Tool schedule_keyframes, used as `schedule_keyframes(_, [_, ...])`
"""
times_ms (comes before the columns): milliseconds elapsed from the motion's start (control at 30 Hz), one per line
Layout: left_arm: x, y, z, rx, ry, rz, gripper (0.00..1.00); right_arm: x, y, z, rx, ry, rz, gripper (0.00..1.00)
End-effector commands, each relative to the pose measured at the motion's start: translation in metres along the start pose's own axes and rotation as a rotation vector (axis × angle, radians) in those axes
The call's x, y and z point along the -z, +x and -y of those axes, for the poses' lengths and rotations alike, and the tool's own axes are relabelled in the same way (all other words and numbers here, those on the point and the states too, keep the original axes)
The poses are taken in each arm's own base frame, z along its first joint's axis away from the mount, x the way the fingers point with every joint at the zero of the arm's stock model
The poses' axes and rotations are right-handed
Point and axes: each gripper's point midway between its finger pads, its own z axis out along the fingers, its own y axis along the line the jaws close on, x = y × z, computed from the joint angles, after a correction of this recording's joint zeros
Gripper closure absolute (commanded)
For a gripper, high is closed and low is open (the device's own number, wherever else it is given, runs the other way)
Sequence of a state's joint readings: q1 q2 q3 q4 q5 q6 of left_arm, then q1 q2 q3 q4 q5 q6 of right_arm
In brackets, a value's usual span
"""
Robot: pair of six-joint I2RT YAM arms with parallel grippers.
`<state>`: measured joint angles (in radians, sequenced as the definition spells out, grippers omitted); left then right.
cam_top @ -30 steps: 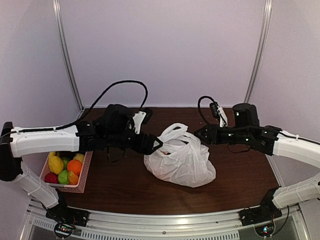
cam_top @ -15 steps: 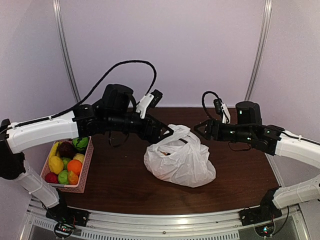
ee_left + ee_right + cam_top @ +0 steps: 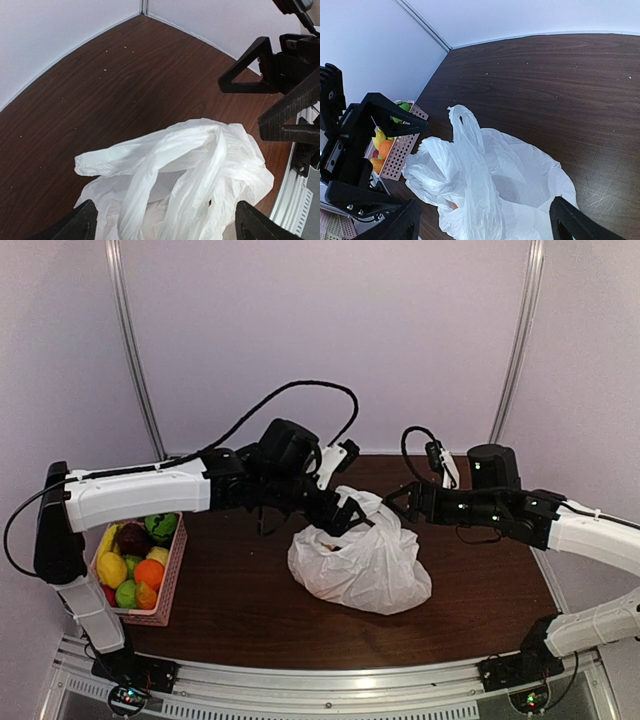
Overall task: Untie the knot of the plastic bag and take out the fruit
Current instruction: Adjust the bag handles for the takeout bag.
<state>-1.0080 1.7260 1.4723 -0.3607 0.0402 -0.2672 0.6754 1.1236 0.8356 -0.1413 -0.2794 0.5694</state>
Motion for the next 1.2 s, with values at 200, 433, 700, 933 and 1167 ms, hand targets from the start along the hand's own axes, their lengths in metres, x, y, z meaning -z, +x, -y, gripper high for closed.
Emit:
schedule_keyframes(200, [-0.011,-0.018,-0.012,-0.056,-0.09,0.034,0.05,0.003,0.002,0.006,-0.001,0.018,0.01,0.09])
schedule_keyframes(433, [-0.021,-0.02,-0.002,-0.057,-0.031,0.043,0.24,0.008,-0.001,0.007,0.018,0.045,0.007,0.08])
schedule_keyframes(700, [-0.013,-0.021,-0.001,-0.035,-0.029,0.058,0.75,0.007,-0.001,0.008,0.009,0.046,0.004,0.08])
schedule_keyframes(933, [0.021,-0.039,-0.003,-0.008,-0.048,0.14,1.0,0.003,-0.007,0.007,0.058,0.083,-0.025,0.08])
schedule_keyframes(1167, [0.04,-0.028,-0.015,0.079,-0.042,0.184,1.0,-0.008,-0.015,-0.002,0.117,0.082,-0.086,0.1])
